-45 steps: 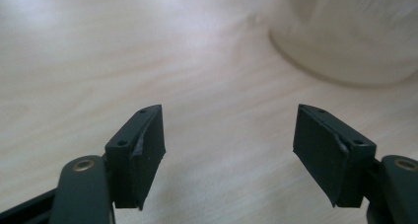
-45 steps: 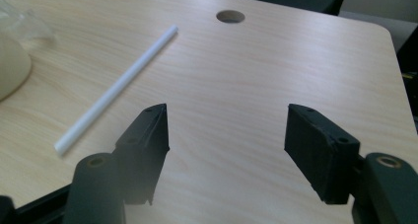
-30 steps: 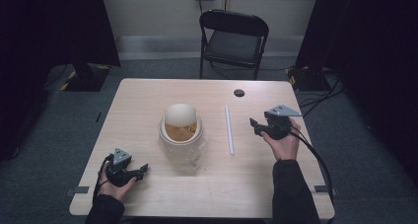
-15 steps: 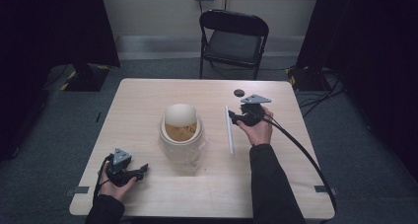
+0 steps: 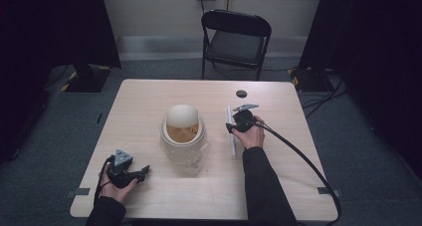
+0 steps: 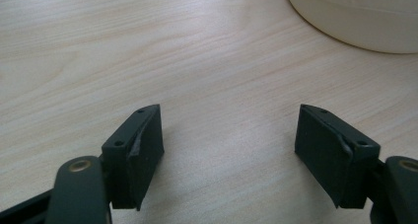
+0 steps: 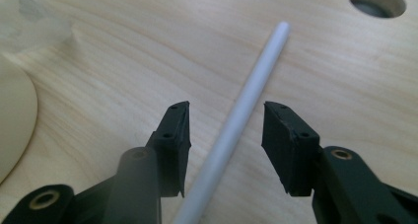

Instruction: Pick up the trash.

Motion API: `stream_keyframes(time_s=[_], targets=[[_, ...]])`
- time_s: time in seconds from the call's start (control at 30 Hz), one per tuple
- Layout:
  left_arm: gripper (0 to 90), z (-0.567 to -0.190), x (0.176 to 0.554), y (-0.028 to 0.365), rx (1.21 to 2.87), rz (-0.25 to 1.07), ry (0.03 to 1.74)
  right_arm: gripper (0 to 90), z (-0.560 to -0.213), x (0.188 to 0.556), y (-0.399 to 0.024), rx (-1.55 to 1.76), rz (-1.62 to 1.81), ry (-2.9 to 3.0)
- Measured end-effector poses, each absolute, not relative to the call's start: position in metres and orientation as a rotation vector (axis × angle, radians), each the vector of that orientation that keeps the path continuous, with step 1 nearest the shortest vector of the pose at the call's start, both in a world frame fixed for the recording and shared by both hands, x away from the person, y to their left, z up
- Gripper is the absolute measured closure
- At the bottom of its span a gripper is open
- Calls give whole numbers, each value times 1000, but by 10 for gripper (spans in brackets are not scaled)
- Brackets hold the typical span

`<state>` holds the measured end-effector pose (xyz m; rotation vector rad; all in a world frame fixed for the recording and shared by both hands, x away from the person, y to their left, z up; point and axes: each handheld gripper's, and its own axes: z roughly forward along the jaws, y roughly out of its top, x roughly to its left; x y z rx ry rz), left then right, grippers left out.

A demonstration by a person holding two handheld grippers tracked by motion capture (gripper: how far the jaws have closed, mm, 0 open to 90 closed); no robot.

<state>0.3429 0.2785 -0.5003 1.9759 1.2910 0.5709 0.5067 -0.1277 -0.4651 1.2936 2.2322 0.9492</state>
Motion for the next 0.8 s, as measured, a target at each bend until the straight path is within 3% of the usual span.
stream_keyframes(time_s=[0.3, 0.63, 0.8], targets=[[262, -500, 343, 278, 1976, 571, 1292, 632, -479, 505, -124, 1335, 868, 2291], [262, -500, 343, 278, 1975, 572, 1292, 799, -484, 502, -120, 1347, 855, 2273], [261, -500, 343, 278, 1977, 572, 1292, 804, -483, 501, -120, 1356, 853, 2265]])
